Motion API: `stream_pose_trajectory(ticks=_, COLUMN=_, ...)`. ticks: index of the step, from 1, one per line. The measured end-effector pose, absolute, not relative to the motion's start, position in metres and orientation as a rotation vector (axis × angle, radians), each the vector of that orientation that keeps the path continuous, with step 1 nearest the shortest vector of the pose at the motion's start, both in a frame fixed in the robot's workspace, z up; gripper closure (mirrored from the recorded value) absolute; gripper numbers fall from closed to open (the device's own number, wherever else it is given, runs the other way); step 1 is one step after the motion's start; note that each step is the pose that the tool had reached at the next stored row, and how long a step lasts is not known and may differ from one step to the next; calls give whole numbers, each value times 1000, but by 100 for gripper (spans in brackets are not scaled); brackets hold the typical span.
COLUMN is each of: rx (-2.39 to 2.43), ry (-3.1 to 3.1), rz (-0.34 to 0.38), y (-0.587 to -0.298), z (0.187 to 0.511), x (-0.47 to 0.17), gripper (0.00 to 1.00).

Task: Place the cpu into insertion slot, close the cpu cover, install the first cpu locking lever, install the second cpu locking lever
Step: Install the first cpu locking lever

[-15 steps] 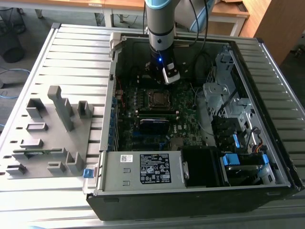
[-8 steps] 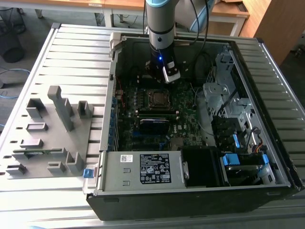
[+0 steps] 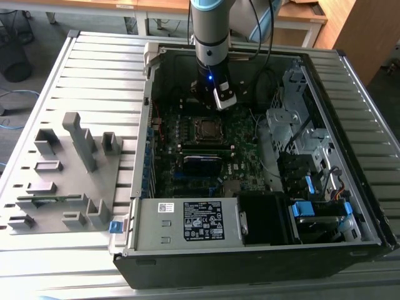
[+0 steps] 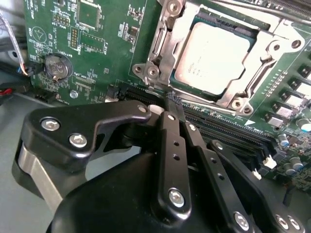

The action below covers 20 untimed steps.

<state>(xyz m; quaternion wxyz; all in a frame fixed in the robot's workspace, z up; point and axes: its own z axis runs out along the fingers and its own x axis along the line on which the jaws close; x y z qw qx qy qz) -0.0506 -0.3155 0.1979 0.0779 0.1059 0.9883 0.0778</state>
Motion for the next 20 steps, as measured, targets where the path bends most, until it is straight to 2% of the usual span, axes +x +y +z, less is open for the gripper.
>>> stream_pose_trajectory(ticks=8, rx=321, ry=2958, rz=278, y=-316, z=199, x=-51, gripper=90)
stream_pose_trajectory(ticks=20, rx=320, ry=2950, rz=295, y=-316, z=199, x=-53, gripper=90)
